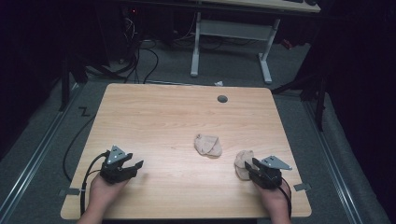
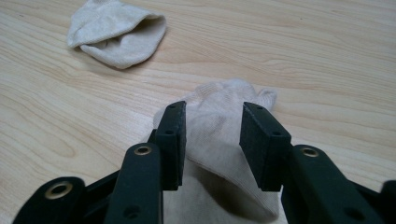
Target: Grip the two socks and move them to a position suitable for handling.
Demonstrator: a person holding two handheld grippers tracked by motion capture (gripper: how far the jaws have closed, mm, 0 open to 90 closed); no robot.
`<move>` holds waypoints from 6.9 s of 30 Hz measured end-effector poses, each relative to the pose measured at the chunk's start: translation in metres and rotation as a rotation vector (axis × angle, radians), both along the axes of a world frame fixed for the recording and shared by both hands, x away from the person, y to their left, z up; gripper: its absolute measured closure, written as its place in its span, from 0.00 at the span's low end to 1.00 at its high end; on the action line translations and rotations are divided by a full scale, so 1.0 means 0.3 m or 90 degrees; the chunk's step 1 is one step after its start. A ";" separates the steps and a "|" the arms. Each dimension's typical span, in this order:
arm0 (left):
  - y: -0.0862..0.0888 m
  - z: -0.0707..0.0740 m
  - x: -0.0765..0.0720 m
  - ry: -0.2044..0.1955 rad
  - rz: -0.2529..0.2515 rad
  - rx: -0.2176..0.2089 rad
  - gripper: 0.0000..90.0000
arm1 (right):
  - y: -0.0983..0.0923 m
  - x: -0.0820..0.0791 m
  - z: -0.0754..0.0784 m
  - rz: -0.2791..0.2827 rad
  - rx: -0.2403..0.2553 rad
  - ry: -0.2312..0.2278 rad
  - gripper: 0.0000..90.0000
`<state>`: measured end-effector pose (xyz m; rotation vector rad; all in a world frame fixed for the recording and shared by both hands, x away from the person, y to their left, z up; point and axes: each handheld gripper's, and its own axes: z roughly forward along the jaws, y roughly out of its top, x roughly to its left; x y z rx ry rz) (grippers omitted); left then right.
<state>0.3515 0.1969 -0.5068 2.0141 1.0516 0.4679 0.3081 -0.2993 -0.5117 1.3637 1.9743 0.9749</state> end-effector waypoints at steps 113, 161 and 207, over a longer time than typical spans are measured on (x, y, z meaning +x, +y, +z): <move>-0.438 -0.068 -0.150 0.068 -0.242 0.024 0.88 | 0.563 0.003 0.015 0.273 -0.028 0.016 0.81; -0.439 -0.068 -0.159 0.058 -0.246 0.033 0.88 | 0.226 -0.071 0.038 0.109 -0.024 -0.006 0.94; -0.175 -0.010 -0.118 0.000 -0.138 0.010 0.60 | 0.318 0.253 -0.005 0.097 -0.067 0.038 0.99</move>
